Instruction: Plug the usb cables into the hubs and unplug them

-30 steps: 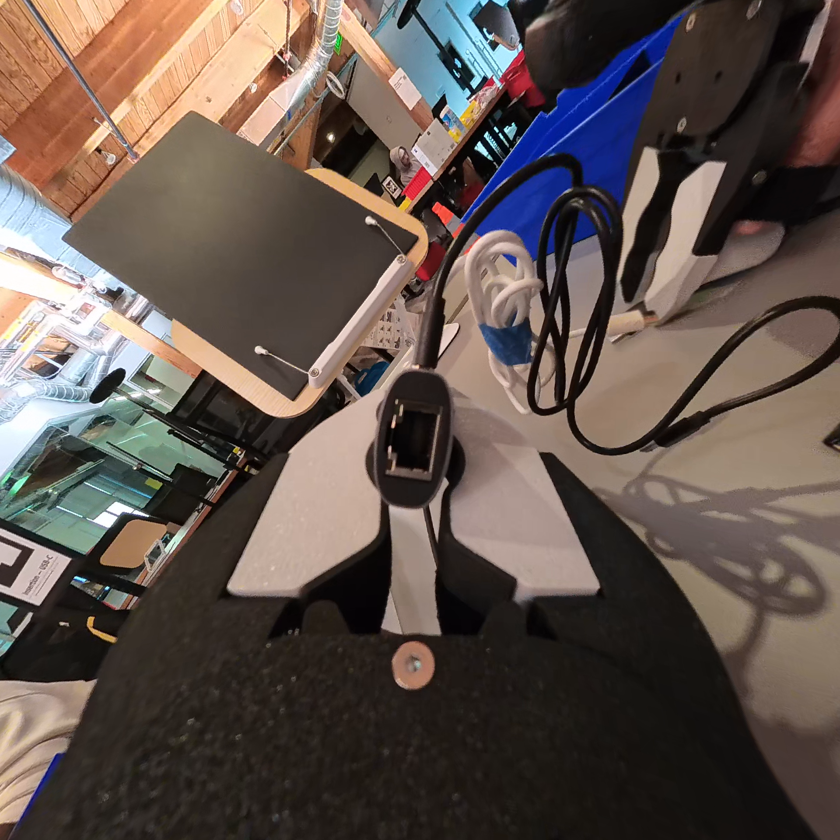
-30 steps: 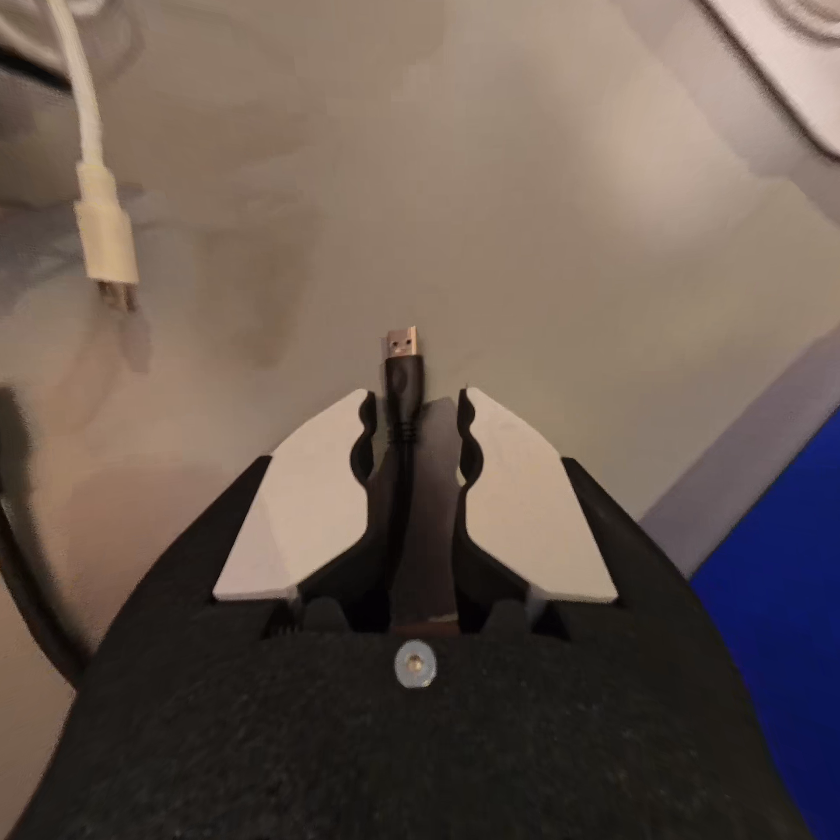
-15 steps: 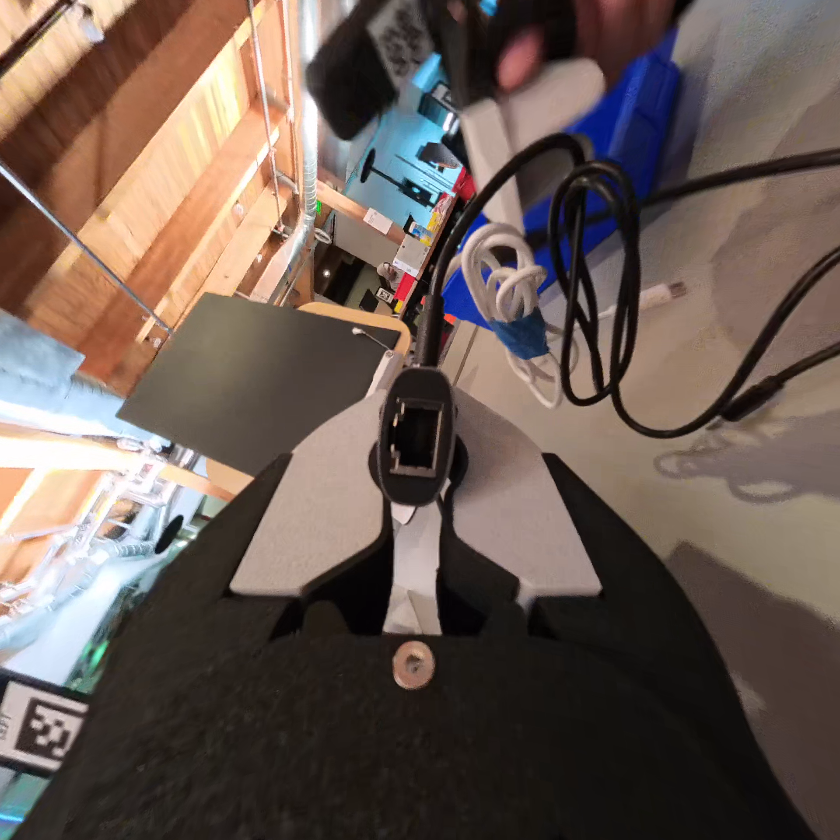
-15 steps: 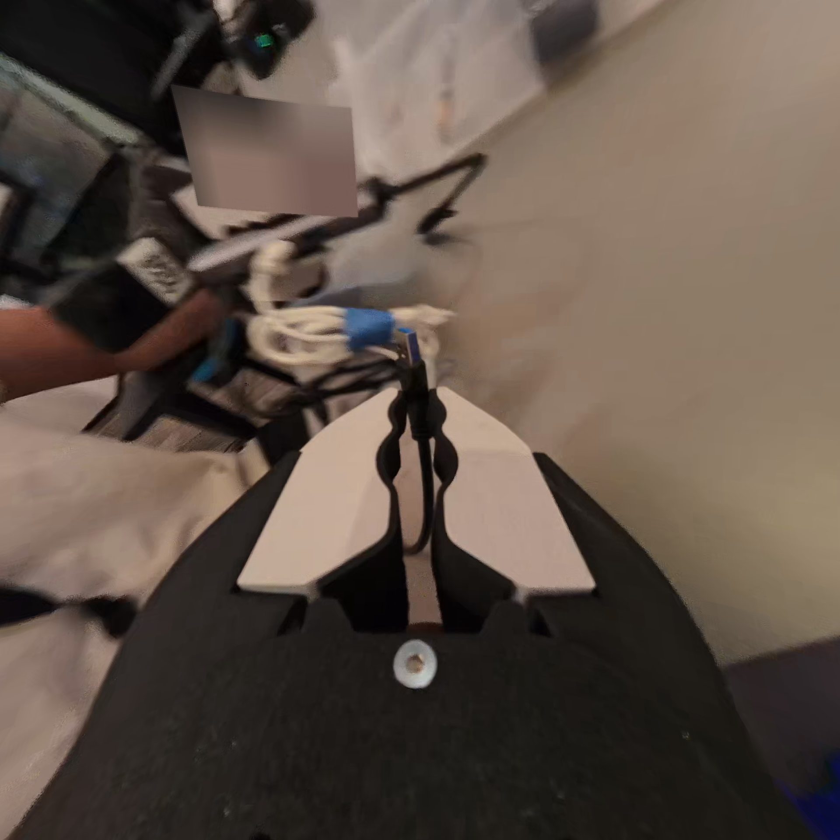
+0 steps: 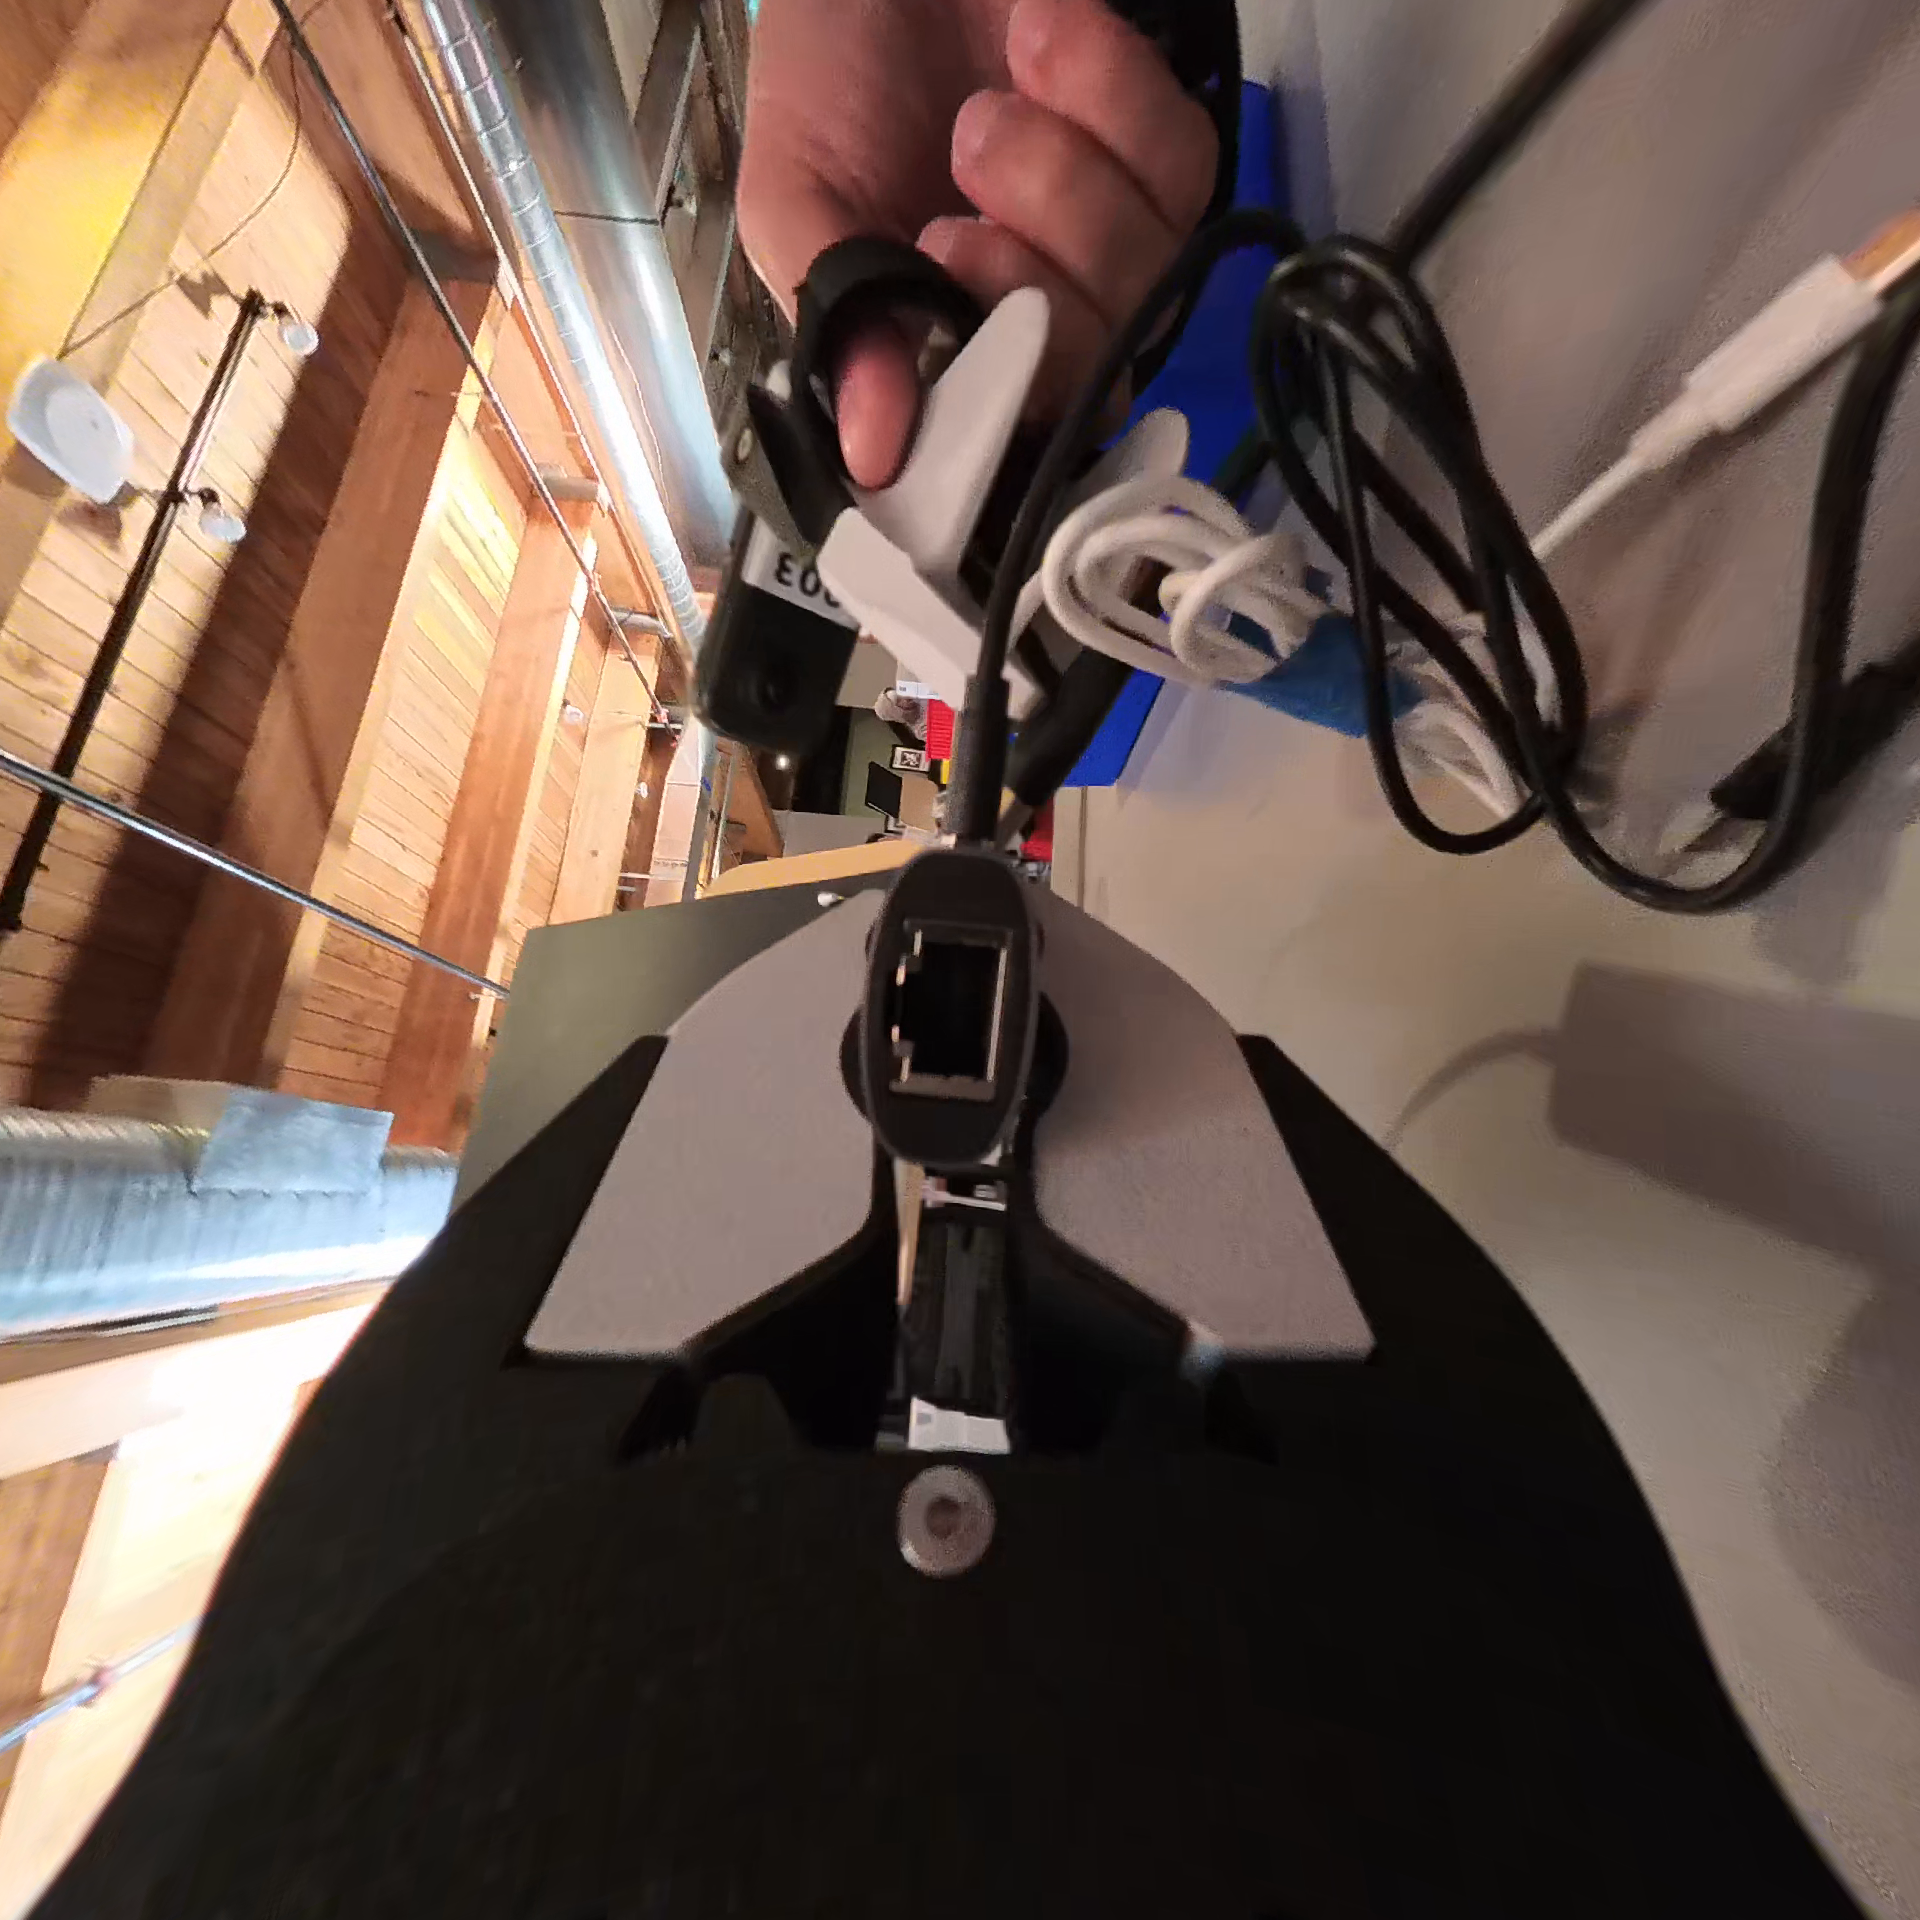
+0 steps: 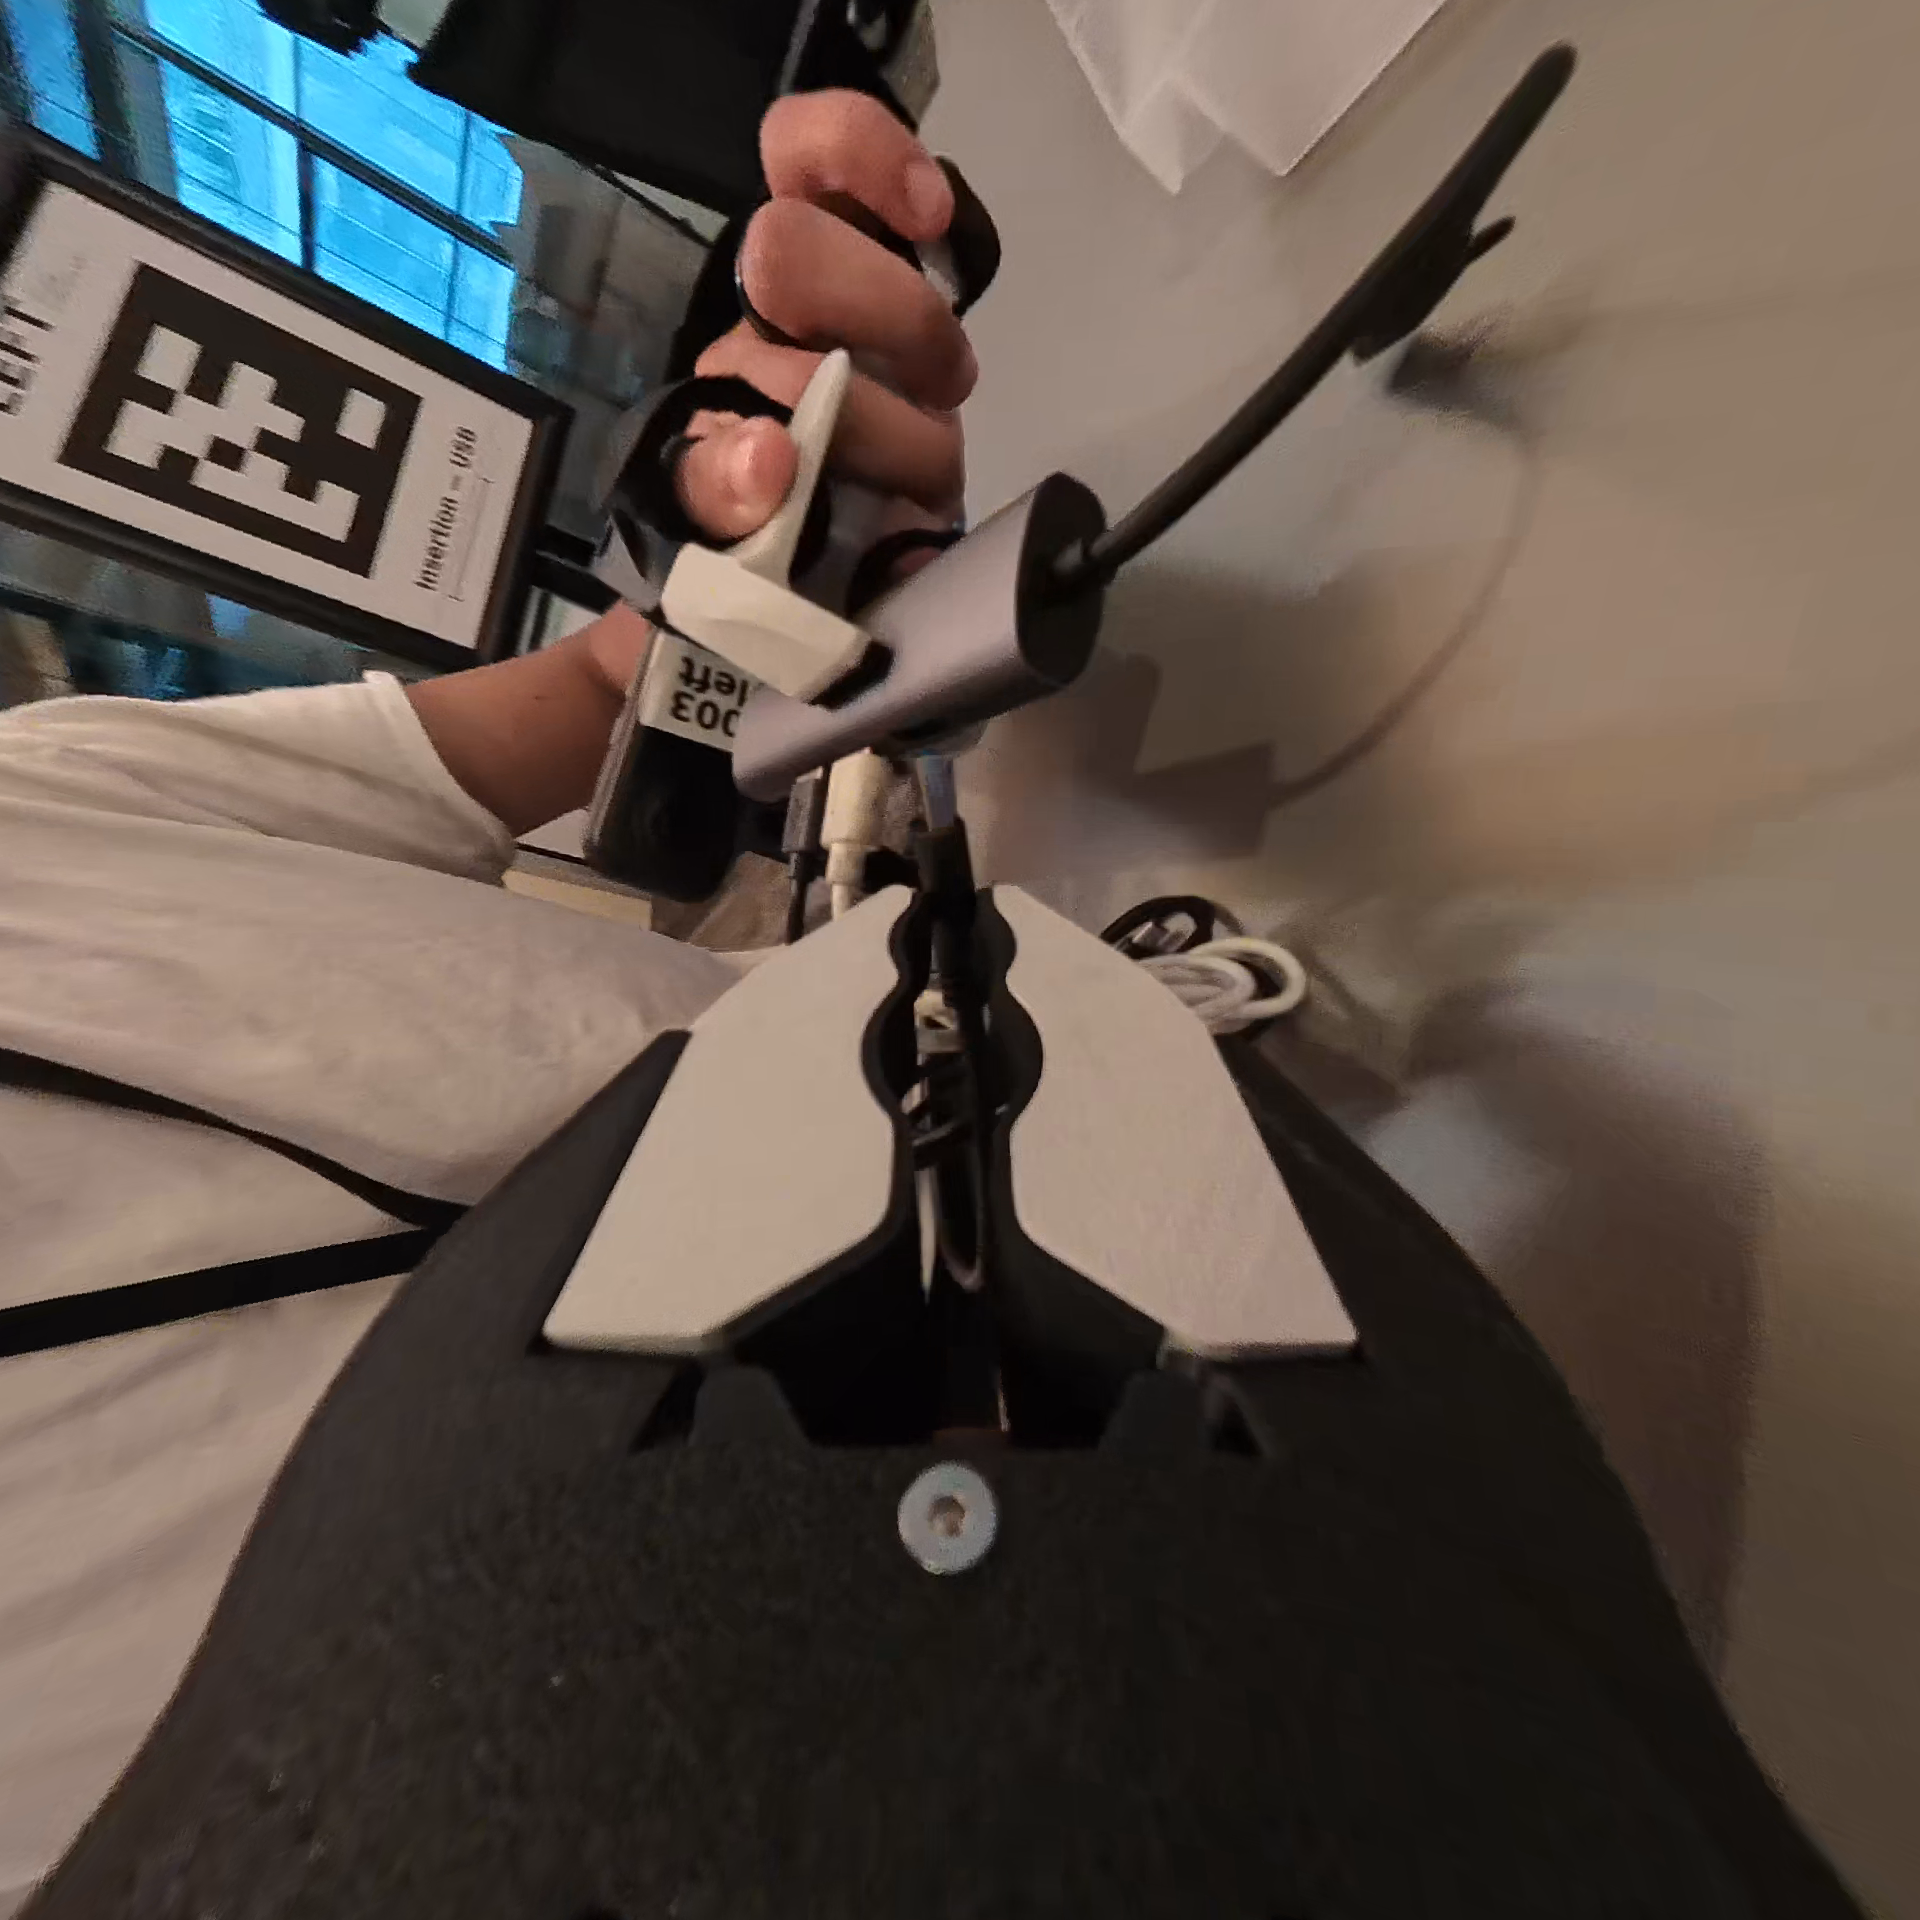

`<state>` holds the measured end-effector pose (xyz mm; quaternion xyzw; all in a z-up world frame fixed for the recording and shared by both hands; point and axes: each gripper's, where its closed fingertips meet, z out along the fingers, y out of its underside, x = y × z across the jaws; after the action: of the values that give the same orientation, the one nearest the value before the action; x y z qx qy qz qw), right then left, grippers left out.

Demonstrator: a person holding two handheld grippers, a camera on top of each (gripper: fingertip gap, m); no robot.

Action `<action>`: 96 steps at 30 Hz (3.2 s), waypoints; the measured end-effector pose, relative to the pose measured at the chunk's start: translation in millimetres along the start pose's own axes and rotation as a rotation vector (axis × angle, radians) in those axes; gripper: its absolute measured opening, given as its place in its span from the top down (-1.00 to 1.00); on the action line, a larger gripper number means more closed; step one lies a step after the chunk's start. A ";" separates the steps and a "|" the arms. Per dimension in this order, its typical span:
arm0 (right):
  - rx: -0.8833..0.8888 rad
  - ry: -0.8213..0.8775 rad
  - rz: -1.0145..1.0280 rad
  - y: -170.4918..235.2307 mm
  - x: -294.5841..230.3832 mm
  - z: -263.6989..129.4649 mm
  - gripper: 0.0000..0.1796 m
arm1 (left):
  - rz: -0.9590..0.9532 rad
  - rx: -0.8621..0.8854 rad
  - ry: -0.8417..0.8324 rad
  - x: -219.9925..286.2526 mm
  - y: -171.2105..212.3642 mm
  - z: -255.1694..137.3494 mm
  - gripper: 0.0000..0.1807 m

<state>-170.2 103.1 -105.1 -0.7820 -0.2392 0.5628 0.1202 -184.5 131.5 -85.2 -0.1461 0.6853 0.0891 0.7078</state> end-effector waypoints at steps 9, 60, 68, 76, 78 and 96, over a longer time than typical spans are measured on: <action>-0.096 0.571 -0.107 4.3 80.4 -30.1 0.91 | 0.024 -0.056 0.021 6.4 12.6 -1.2 0.81; 0.159 0.978 -0.263 12.1 124.1 -63.0 0.70 | -0.110 -0.136 0.039 9.2 36.6 -6.8 0.81; 0.160 0.811 -0.131 16.6 115.4 -55.5 0.95 | -0.128 -0.129 0.033 8.1 35.9 -6.4 0.81; 0.115 0.373 -0.029 22.2 21.4 -57.9 0.95 | -0.080 -0.104 -0.029 -4.2 29.8 -8.8 0.81; 0.114 0.309 -0.031 22.4 15.5 -53.7 0.95 | -0.057 -0.097 -0.031 -3.9 26.6 -7.3 0.81; 0.052 0.111 0.032 23.6 3.8 -22.6 0.94 | 0.066 -0.069 -0.004 4.5 9.3 -2.4 0.81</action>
<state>-142.4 86.6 -111.4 -0.8123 -0.2048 0.5267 0.1446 -189.6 139.1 -90.6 -0.1472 0.6851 0.1363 0.7003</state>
